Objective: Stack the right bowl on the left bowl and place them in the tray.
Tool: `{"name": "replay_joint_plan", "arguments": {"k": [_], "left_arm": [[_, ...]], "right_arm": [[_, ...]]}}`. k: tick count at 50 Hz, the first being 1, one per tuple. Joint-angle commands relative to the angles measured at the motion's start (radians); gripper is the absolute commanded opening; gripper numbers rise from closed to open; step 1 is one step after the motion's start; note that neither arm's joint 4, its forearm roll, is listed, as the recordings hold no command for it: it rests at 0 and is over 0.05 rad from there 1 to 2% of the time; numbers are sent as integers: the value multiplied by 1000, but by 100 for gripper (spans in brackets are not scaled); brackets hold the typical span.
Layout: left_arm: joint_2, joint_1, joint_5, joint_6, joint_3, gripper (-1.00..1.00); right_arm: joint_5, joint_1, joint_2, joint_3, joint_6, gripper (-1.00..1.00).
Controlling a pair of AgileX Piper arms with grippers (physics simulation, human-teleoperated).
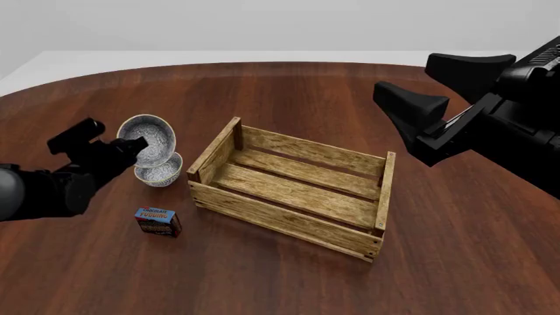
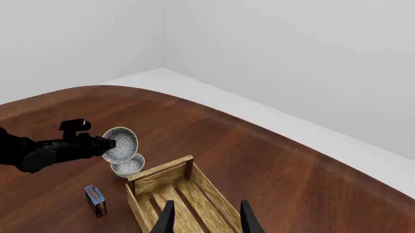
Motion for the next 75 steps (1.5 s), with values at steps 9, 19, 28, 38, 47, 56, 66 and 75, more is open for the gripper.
{"name": "replay_joint_plan", "arguments": {"k": [9,19,28,38,47,56,66,75], "left_arm": [[7,-6,16,6,-23,-100],[37,-5,6,7,-29,-100],[52,-1,-2,6,-29,-100],[57,1,3,8,-33,-100],[78,-2,-6,7,-37,-100],[98,-4,-16,1,-38,-100],[107,-5,-19,1,-39,-100],[114,5,-20,3,-42,100]], "right_arm": [[1,-1,-3,1,0,100],[1,-2,-2,0,0,100],[2,-1,-3,-1,-2,100],[5,0,-9,-1,-1,100],[6,0,-10,-1,-1,100],[7,0,-13,-1,0,100],[7,0,-14,0,0,100],[6,1,-13,1,-1,100]]}}
